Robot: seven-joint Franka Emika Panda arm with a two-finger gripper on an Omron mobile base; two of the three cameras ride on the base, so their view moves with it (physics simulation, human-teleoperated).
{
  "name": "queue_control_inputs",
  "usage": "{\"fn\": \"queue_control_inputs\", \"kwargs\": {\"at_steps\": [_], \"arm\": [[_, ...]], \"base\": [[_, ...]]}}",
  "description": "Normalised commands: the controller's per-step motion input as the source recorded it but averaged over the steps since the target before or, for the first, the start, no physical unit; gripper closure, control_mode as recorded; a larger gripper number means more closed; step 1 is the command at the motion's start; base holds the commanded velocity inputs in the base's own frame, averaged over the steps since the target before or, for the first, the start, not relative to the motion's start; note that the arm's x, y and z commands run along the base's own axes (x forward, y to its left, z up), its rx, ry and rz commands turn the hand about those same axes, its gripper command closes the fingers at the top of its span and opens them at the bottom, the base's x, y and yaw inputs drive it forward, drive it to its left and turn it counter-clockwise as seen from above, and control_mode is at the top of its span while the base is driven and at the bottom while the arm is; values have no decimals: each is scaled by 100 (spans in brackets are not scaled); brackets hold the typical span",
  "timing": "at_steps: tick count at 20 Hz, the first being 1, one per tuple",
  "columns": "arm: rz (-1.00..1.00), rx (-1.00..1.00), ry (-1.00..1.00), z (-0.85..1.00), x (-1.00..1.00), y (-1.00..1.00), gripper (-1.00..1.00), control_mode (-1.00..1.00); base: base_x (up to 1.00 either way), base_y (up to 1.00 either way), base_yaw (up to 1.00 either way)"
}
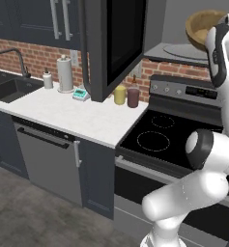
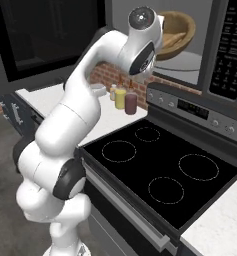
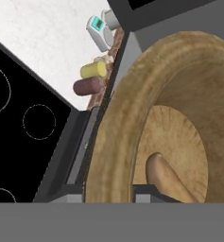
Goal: Pick the sweet potato from the sink and place it in the bowl. Then pick the bowl and place it in the microwave. Then close the microwave door and press the start button.
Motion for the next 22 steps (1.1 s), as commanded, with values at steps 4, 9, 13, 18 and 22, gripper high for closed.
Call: {"fn": "queue_control_inputs", "kwargs": {"at_steps": [4, 9, 13, 18, 22], "arm": [[0, 3, 0, 0, 49, -18, 100, -100], [0, 1, 0, -9, 39, -2, 100, -100], [0, 0, -2, -20, 30, 0, 100, -100], [0, 0, -5, -32, 17, 0, 100, -100], [0, 0, -7, -35, 20, 0, 100, -100]], "base": [[0, 0, 0], [0, 0, 0], [0, 0, 0], [0, 0, 0], [0, 0, 0]]}}
